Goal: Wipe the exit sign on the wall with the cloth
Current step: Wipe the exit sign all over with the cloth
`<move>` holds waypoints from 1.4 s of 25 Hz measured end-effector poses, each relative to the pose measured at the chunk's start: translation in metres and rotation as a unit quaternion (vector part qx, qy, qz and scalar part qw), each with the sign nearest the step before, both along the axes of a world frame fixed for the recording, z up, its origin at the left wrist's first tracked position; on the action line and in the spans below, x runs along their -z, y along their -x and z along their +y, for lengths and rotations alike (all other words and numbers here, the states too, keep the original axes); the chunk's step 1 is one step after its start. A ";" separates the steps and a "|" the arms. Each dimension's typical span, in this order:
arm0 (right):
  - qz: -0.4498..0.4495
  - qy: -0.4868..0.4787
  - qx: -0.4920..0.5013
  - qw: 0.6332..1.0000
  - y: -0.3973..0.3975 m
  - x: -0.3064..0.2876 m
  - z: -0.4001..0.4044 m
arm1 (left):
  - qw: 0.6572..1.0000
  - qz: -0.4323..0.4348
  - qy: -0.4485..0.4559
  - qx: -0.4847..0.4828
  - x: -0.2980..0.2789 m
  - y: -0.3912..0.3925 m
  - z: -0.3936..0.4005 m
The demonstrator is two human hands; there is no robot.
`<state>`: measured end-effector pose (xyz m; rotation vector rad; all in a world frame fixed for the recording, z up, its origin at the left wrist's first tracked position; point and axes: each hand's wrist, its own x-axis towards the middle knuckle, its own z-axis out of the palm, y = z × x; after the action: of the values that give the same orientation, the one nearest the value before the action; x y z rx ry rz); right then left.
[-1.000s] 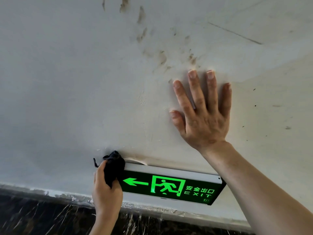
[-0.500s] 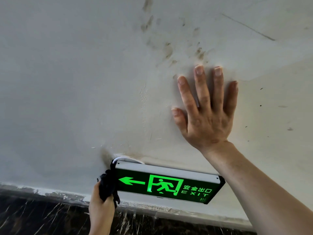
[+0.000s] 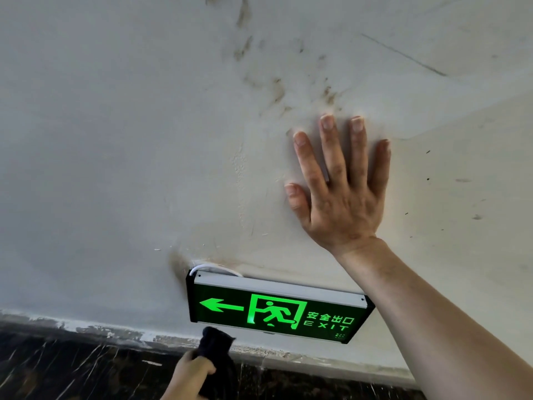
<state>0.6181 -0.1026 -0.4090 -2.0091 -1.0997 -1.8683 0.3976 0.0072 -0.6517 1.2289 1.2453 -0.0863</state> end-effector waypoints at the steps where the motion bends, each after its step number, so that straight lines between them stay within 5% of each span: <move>1: 0.003 0.003 -0.002 1.000 0.000 0.000 -0.001 | 1.000 -0.006 0.003 0.017 -0.006 0.003 -0.007; 7: 0.054 0.032 0.000 0.998 0.005 -0.003 -0.006 | 0.993 -0.112 0.046 0.007 -0.044 0.027 -0.029; 13: 0.229 0.129 0.000 0.965 0.036 -0.021 -0.025 | 0.952 -0.281 0.109 -0.047 -0.111 0.044 -0.045; 17: 0.366 0.098 -0.122 0.917 0.087 -0.015 -0.049 | 0.906 -0.382 0.175 -0.046 -0.152 0.064 -0.064; 19: 0.495 0.083 -0.208 0.840 0.115 0.006 -0.068 | 0.904 -0.398 0.154 -0.011 -0.162 0.066 -0.069; 23: 0.785 0.035 -0.350 0.510 0.145 0.035 -0.107 | 0.920 -0.374 0.092 0.069 -0.177 0.061 -0.073; 25: 0.823 -0.002 -0.393 0.409 0.144 0.044 -0.122 | 0.922 -0.360 0.085 0.114 -0.185 0.058 -0.075; 28: 0.842 -0.012 -0.422 0.335 0.147 0.041 -0.135 | 0.925 -0.346 0.084 0.132 -0.199 0.056 -0.076; 35: 0.868 -0.236 -0.344 0.270 0.180 -0.052 -0.134 | 0.932 -0.348 0.100 0.027 -0.301 0.062 -0.080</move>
<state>0.4384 -0.2368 -0.3572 -1.2790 -0.2295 0.7985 0.3359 -0.0731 -0.3509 0.9850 0.5662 0.1704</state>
